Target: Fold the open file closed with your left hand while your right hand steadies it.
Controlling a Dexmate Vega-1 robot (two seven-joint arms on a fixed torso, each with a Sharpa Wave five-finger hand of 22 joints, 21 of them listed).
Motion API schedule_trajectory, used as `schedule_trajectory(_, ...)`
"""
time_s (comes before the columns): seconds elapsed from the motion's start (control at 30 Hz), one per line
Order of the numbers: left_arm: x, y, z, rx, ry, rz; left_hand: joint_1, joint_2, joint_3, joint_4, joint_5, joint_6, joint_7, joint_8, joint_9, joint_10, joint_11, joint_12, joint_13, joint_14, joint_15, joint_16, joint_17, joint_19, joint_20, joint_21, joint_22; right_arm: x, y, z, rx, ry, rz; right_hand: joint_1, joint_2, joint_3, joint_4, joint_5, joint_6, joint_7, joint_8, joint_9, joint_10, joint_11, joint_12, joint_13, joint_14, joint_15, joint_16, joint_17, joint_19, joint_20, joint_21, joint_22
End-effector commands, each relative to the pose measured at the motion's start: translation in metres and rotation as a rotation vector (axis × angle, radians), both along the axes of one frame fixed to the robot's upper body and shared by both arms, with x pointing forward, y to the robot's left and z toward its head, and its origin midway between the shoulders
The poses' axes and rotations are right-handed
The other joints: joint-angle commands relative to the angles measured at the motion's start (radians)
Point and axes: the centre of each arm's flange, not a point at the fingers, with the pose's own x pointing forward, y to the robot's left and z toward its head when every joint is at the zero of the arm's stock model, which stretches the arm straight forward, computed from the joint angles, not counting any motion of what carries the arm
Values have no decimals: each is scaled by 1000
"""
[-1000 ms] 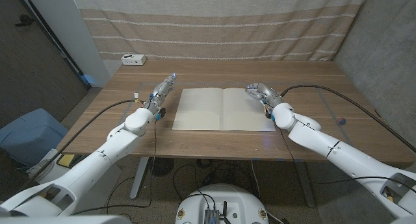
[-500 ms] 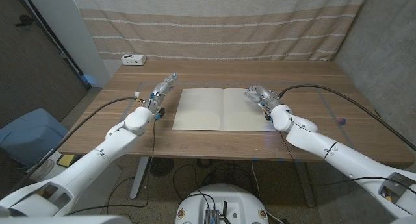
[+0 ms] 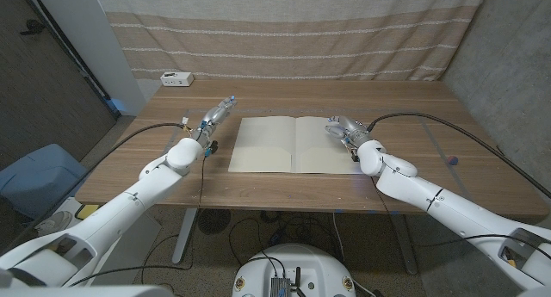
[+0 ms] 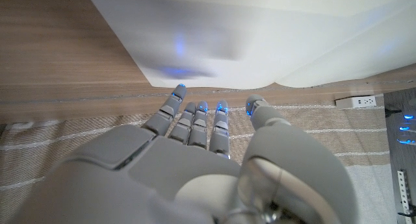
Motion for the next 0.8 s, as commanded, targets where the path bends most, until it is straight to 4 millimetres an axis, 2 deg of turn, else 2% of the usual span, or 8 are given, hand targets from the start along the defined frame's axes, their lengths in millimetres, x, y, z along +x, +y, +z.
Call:
schedule_trajectory(0.03, 5, 0, 6, 97, 1, 67, 1, 13, 1, -7, 5, 7, -7, 1, 5, 6, -12, 3, 3, 4, -8, 0, 3, -5, 1, -2, 3, 9, 0, -8, -32, 71, -22, 6, -3, 2, -3, -2, -18, -5, -3, 3, -13, -3, -1, 4, -10, -8, -4, 1, -4, -7, -5, 3)
schedule_trajectory(0.2, 6, -2, 11, 154, -2, 112, 2, 13, 1, -8, 5, 9, -8, 0, 5, 12, -13, 5, 3, 9, -13, 1, 3, -6, 3, -3, 3, 11, 1, -9, -37, 90, -27, 5, -2, 1, -2, -3, -24, -7, -3, 3, -19, -7, -1, 4, -12, -10, -4, 1, -5, -8, -8, 3)
schedule_trajectory(0.57, 15, -7, 25, 279, 14, 185, 4, 10, 1, -12, 4, 18, -13, 2, 5, 18, -18, 5, 3, 11, -16, 0, 2, -13, 9, -7, 3, 15, 0, -8, -37, 97, -24, 6, -2, 1, -1, -3, -17, -1, 5, 3, -14, 0, 5, 3, -12, -11, -4, 0, -4, -7, -13, 3)
schedule_trajectory(0.8, 20, -15, 32, 397, 47, 230, 5, 3, -1, -18, 3, 46, -16, 7, 5, 57, -24, 17, 3, 33, -22, 5, 2, -16, 17, -9, 4, 14, 1, -8, -74, 98, -33, 7, -1, 0, 0, -3, -5, 3, 10, 3, -9, -1, 9, 3, -8, -9, -3, 0, -4, -8, -16, 3)
